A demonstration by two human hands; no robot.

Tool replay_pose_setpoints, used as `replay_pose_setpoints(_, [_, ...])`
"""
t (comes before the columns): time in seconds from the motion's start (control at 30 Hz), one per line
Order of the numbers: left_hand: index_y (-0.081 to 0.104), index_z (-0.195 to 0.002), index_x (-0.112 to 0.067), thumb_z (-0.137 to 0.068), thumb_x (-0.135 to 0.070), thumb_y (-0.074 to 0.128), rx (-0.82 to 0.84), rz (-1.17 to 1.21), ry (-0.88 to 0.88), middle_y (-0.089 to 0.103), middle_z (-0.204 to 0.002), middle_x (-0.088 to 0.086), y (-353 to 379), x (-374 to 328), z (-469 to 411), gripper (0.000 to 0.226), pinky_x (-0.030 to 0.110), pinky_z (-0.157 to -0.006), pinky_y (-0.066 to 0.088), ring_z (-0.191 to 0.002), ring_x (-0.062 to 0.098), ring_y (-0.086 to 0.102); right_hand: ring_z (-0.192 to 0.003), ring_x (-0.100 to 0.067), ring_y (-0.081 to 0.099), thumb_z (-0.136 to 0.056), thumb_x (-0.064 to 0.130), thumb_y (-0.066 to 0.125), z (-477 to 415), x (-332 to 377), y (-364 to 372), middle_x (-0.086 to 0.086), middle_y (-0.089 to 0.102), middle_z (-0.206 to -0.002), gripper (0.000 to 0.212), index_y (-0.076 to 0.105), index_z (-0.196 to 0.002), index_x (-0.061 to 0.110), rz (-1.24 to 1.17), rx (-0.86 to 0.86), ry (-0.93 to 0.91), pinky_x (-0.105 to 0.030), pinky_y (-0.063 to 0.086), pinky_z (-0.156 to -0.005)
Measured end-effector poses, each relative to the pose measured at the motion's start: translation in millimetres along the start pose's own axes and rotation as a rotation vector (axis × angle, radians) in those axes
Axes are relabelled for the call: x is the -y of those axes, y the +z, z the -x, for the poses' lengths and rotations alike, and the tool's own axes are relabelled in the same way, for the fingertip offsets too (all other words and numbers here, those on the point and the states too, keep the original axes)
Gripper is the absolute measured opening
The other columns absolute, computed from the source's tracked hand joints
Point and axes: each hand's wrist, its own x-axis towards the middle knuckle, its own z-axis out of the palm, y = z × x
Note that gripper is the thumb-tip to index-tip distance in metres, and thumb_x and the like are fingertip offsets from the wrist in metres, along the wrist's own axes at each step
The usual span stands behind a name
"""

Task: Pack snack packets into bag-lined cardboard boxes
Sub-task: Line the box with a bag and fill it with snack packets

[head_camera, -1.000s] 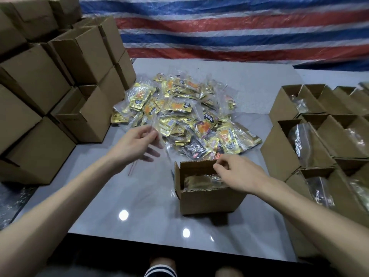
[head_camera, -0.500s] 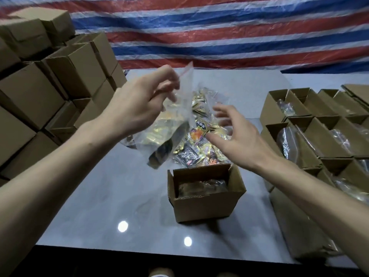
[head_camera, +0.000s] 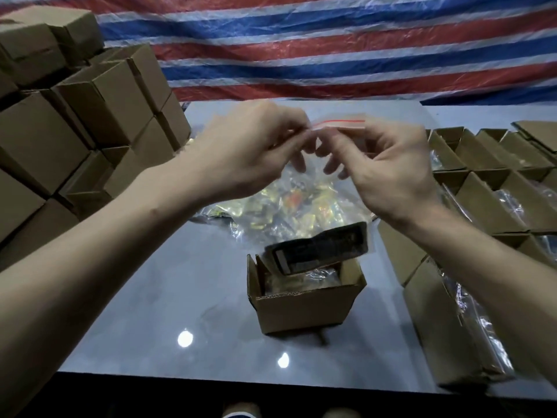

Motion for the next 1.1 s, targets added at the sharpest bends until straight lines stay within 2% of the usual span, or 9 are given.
replay_pose_setpoints(0.1, [0.072, -0.091, -0.017, -0.101, -0.037, 0.052, -0.005, 0.04, -0.042, 0.073, -0.077, -0.01, 0, 7, 6, 0.03, 0.036, -0.07, 0.059, -0.067, 0.006, 0.069, -0.066, -0.011, 0.069, -0.099, 0.012, 0.061, 5, -3, -4, 0.005, 0.072, -0.087, 0.011, 0.07, -0.1, 0.018, -0.024, -0.054, 0.02, -0.017, 0.051, -0.059])
replay_pose_setpoints(0.27, [0.071, -0.096, -0.006, -0.096, -0.034, 0.05, 0.102, 0.271, -0.103, 0.076, -0.082, 0.003, 9, 25, 23, 0.035, 0.019, -0.063, 0.054, -0.068, 0.013, 0.07, -0.065, -0.023, 0.069, -0.098, 0.008, 0.059, 13, -8, -8, -0.003, 0.075, -0.087, 0.016, 0.074, -0.096, 0.008, -0.089, -0.059, 0.093, -0.03, 0.055, -0.059])
replay_pose_setpoints(0.43, [0.074, -0.096, -0.007, -0.096, -0.034, 0.051, 0.135, 0.344, -0.156, 0.077, -0.085, 0.003, 11, 45, 29, 0.035, 0.019, -0.065, 0.053, -0.072, 0.021, 0.071, -0.062, -0.025, 0.069, -0.099, 0.007, 0.056, 13, -13, -6, -0.002, 0.075, -0.081, 0.02, 0.074, -0.089, 0.008, -0.205, -0.117, 0.185, -0.035, 0.055, -0.058])
replay_pose_setpoints(0.7, [0.077, -0.088, -0.013, -0.1, -0.035, 0.053, 0.034, 0.372, -0.059, 0.076, -0.079, 0.001, 13, 58, 41, 0.035, 0.027, -0.066, 0.057, -0.066, 0.019, 0.07, -0.062, -0.025, 0.068, -0.098, 0.013, 0.054, 17, -17, -10, -0.004, 0.075, -0.082, 0.02, 0.072, -0.089, 0.008, -0.29, -0.12, 0.251, -0.032, 0.053, -0.056])
replay_pose_setpoints(0.83, [0.076, -0.087, -0.011, -0.1, -0.031, 0.054, -0.007, 0.317, -0.018, 0.076, -0.077, 0.0, 17, 59, 43, 0.033, 0.025, -0.065, 0.056, -0.063, 0.015, 0.069, -0.062, -0.026, 0.067, -0.097, 0.014, 0.054, 21, -21, -7, -0.006, 0.075, -0.083, 0.021, 0.072, -0.088, 0.009, -0.349, -0.106, 0.301, -0.031, 0.052, -0.057])
replay_pose_setpoints(1.0, [0.076, -0.084, -0.009, -0.1, -0.031, 0.055, 0.014, 0.318, 0.001, 0.075, -0.074, -0.001, 23, 63, 45, 0.034, 0.024, -0.062, 0.056, -0.061, 0.013, 0.069, -0.064, -0.025, 0.068, -0.096, 0.019, 0.055, 28, -32, -5, -0.007, 0.075, -0.084, 0.022, 0.074, -0.087, 0.014, -0.372, -0.091, 0.381, -0.031, 0.054, -0.058])
replay_pose_setpoints(1.1, [0.076, -0.083, -0.008, -0.1, -0.033, 0.054, 0.052, 0.351, -0.051, 0.075, -0.073, -0.001, 34, 64, 48, 0.038, 0.023, -0.06, 0.055, -0.059, 0.012, 0.068, -0.062, -0.024, 0.067, -0.095, 0.02, 0.056, 33, -39, -2, -0.008, 0.074, -0.082, 0.023, 0.075, -0.083, 0.015, -0.38, -0.103, 0.43, -0.03, 0.053, -0.055])
